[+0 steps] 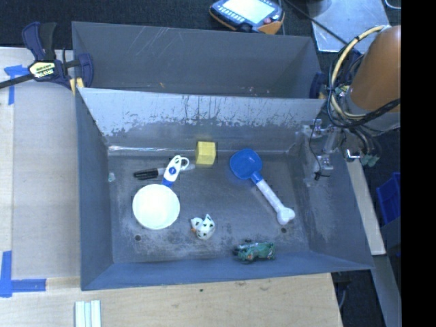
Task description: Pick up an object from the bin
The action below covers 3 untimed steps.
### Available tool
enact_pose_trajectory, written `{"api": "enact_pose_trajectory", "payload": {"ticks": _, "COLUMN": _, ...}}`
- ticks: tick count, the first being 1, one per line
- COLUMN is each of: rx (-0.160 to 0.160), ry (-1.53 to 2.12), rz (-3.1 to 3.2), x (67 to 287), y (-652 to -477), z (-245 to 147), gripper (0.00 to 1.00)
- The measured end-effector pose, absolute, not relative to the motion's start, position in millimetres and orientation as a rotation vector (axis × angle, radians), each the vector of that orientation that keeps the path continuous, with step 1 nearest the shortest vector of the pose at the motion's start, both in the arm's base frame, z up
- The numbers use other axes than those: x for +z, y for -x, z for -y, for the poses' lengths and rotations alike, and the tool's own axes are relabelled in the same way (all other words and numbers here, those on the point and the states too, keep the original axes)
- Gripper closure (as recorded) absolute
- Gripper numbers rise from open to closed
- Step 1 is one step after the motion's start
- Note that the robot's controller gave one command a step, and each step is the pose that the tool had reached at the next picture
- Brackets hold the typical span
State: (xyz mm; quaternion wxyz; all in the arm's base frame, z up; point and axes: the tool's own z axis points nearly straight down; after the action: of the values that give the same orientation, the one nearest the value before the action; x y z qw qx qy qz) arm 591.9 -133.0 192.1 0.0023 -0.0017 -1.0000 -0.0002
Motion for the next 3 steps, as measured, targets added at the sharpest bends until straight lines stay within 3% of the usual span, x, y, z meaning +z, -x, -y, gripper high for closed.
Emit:
{"api": "enact_pose_trajectory", "payload": {"ticks": 1, "rx": -0.004, "ry": -0.601, "rz": 3.077, "x": 95.5, "y": -565.8, "z": 127.1, "gripper": 0.0}}
{"api": "enact_pose_trajectory", "payload": {"ticks": 2, "rx": -0.009, "ry": -0.482, "rz": 3.099, "x": 70.0, "y": -527.7, "z": 52.5, "gripper": 0.0}}
{"api": "enact_pose_trajectory", "payload": {"ticks": 3, "rx": -0.008, "ry": -0.236, "rz": 3.137, "x": 132.0, "y": -562.5, "z": 35.4, "gripper": 0.0}}
